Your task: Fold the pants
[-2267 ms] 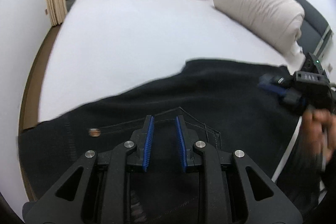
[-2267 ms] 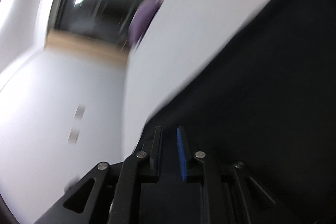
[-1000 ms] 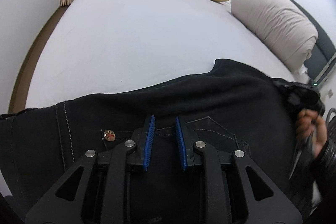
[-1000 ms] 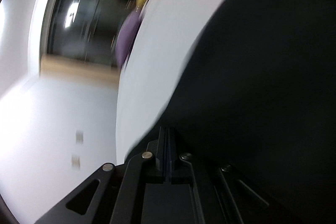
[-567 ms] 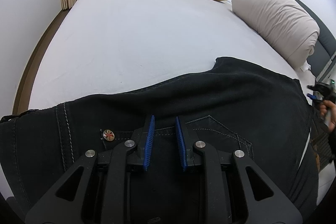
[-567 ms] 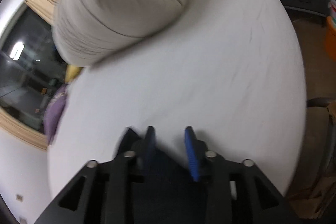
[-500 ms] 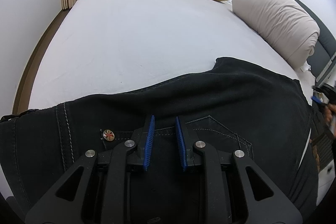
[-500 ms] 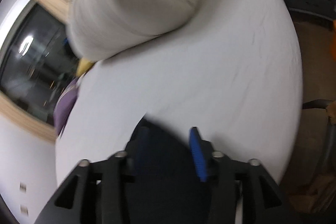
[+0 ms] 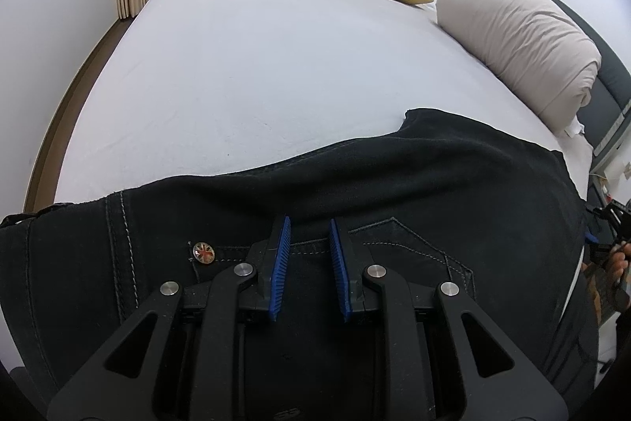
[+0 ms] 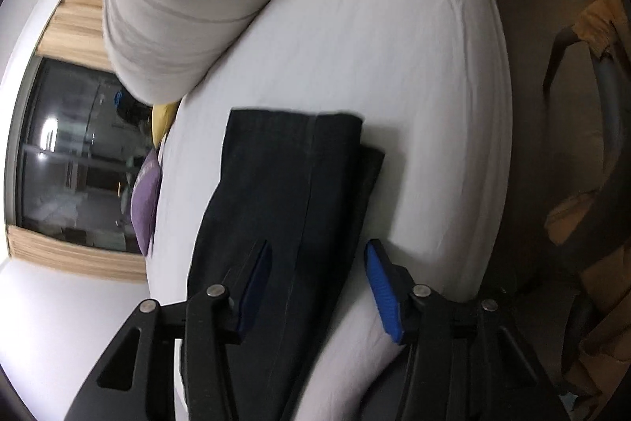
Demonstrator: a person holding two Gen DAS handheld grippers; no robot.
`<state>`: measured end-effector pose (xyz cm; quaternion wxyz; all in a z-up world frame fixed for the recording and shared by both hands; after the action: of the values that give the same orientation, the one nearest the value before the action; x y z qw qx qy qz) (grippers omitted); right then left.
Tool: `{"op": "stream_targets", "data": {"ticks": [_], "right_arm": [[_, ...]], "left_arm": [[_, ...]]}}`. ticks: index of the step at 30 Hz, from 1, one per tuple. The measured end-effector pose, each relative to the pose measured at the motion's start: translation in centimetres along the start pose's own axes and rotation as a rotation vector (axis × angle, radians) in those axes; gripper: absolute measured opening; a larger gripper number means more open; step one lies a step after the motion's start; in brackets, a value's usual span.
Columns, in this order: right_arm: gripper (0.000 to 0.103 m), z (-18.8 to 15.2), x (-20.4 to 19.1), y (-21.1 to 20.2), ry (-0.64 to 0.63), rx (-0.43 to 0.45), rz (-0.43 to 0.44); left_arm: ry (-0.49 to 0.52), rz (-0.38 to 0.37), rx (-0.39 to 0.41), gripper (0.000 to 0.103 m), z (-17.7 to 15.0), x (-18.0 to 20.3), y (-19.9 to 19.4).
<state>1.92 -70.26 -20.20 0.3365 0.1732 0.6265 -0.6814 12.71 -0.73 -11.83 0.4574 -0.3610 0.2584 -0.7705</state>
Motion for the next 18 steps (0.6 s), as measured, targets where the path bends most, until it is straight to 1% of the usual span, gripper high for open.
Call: {"op": "stream_targets", "data": {"ticks": [3,6,10,12,16,17,18], "right_arm": [[0.053,-0.4,-0.4,-0.8,0.018,0.001,0.042],[0.053,-0.5,0.2,-0.4,0.047,-0.014,0.120],[0.052,0.0,0.4,0.9,0.088,-0.009,0.169],[0.052,0.3,0.2,1.2,0.113,0.012,0.199],[0.051,1.3,-0.4,1.9,0.107,0.036,0.228],[0.044,1.4,-0.5,2.1,0.103,0.038,0.233],[0.024,1.8,-0.5,2.2,0.104,0.038,0.234]], "left_arm": [[-0.001,-0.001,0.000,0.020,0.0,0.0,0.0],[-0.001,-0.001,0.000,0.020,0.0,0.0,0.0],[0.000,0.000,-0.001,0.020,0.0,0.0,0.0],[-0.001,0.000,-0.001,0.020,0.0,0.0,0.0],[0.004,0.006,-0.002,0.020,0.0,0.1,0.1],[0.004,0.006,-0.002,0.021,-0.1,0.1,0.1],[0.004,0.005,-0.002,0.020,-0.1,0.1,0.1]]}}
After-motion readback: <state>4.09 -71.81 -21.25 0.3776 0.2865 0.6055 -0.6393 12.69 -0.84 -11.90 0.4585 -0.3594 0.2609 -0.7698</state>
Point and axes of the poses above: each gripper's, at about its wrist camera, not at the fingertips, and y roughly the way its jaws point, x to its right, z to its top, the point moved 3 cm from there along y, roughly the way its jaws point, and after that the axes turned 8 degrees about -z, right-handed, at the moved point
